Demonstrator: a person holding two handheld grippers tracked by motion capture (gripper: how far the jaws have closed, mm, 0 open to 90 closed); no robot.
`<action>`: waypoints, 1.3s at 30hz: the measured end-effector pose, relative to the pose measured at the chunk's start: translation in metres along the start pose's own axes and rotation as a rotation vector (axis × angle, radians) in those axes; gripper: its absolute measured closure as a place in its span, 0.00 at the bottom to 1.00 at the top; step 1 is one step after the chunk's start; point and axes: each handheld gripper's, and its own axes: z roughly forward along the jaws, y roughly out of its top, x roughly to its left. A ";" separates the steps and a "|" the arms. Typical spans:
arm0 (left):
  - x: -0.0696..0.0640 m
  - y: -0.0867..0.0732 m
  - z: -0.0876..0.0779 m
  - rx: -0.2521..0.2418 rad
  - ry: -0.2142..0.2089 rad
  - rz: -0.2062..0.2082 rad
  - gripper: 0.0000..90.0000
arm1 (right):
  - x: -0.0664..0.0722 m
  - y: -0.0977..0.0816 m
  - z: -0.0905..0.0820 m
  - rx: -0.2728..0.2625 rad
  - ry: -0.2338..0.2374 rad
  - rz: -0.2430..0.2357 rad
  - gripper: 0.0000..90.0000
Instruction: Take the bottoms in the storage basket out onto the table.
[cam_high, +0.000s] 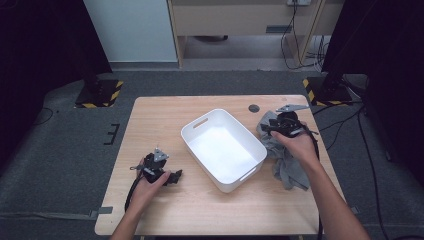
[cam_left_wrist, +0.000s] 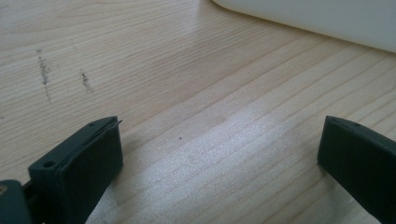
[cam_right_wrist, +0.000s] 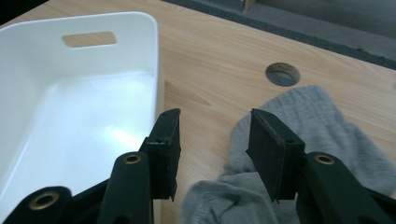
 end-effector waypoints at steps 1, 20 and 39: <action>0.000 0.001 0.000 0.005 0.003 -0.002 0.00 | 0.003 0.000 0.001 0.003 0.012 0.001 0.59; -0.025 0.018 -0.028 -0.112 -0.015 0.032 0.09 | 0.028 -0.009 0.028 0.105 0.041 -0.074 0.56; -0.029 0.025 -0.038 -0.165 -0.031 0.016 0.24 | 0.041 -0.018 0.033 0.117 0.065 -0.110 0.64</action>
